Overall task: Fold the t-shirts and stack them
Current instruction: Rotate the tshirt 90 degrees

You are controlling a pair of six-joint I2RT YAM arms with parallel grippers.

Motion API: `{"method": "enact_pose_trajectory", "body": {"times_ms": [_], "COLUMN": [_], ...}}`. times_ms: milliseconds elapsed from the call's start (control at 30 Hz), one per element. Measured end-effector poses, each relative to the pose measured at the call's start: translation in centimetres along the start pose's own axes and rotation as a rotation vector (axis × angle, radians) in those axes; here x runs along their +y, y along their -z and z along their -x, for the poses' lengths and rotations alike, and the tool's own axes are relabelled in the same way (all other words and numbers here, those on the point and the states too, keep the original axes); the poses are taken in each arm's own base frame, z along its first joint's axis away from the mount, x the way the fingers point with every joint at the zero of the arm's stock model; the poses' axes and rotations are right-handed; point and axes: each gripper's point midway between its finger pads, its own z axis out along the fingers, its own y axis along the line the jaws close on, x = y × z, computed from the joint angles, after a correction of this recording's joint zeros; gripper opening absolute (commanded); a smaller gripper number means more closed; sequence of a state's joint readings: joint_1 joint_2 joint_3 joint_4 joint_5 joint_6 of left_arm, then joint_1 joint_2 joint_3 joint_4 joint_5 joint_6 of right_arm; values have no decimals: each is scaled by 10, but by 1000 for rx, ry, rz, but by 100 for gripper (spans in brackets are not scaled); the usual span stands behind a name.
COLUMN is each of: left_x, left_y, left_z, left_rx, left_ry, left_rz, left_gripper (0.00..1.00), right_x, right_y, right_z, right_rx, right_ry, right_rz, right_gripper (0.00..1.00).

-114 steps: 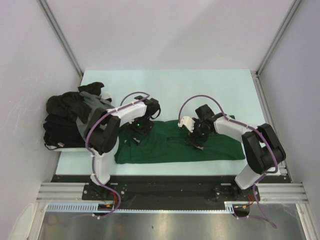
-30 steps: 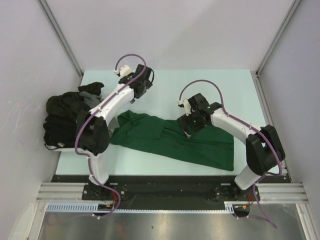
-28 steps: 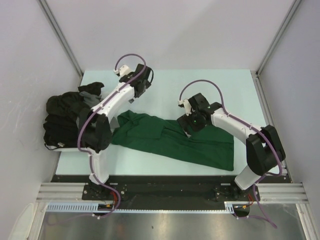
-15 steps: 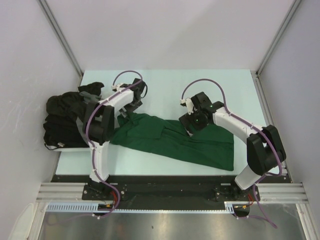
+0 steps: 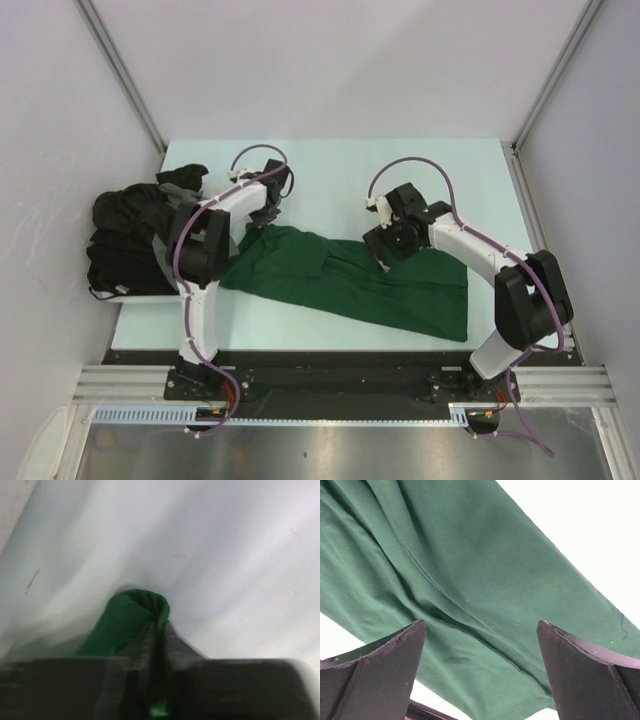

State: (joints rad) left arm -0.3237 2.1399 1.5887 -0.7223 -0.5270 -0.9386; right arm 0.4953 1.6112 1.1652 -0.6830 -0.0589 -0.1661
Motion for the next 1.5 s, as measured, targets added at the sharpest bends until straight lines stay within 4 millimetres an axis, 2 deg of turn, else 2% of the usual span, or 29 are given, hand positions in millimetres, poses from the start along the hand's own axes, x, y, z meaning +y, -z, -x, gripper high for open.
{"method": "enact_pose_trajectory", "body": {"times_ms": [133,233,433,700,800,900,1000,1067,1133,1167,1233,1267,1300,1333,1400,1500], "left_x": [-19,-47,-118,-215,-251,-281,-304,-320,-334,-339,-344,-346,-347,-347,-342,-322], "left_y": [0,2,3,-2,9,26,45,57,69,75,80,83,86,88,90,97], "left_z": [8,15,31,58,71,76,66,57,48,42,35,34,33,35,44,81], "left_rx": [-19,-30,-59,-102,-152,-200,-222,-233,-245,-245,-251,-253,-259,-271,-290,-331], "left_ry": [-46,-74,-86,-65,-47,-30,-13,2,20,27,31,43,48,50,60,82], "left_rz": [-90,-209,-452,-680,-775,-875,-964,-1024,-1075,-1094,-1101,-1101,-1101,-1095,-1070,-1019], "left_gripper": [0,0,0,0,0,0,0,4,11,34,61,83,95,100,100,99], "right_x": [-3,-7,-20,-33,-30,-27,-27,-30,-32,-33,-36,-38,-39,-41,-43,-47], "right_y": [1,2,8,19,17,16,16,16,16,17,17,17,17,18,18,19], "right_z": [0,0,2,9,10,8,8,9,9,8,8,8,8,8,8,9], "right_rx": [1,-1,-25,-80,-87,-85,-87,-91,-94,-95,-98,-100,-101,-102,-105,-108], "right_ry": [-2,-7,-51,-148,-173,-187,-204,-222,-233,-238,-247,-251,-253,-256,-256,-260], "right_rz": [-16,-30,-79,-105,-86,-70,-59,-55,-47,-45,-44,-45,-44,-44,-42,-45], "right_gripper": [100,99,100,100,100,99,100,100,100,100,100,100,100,100,100,100]}}
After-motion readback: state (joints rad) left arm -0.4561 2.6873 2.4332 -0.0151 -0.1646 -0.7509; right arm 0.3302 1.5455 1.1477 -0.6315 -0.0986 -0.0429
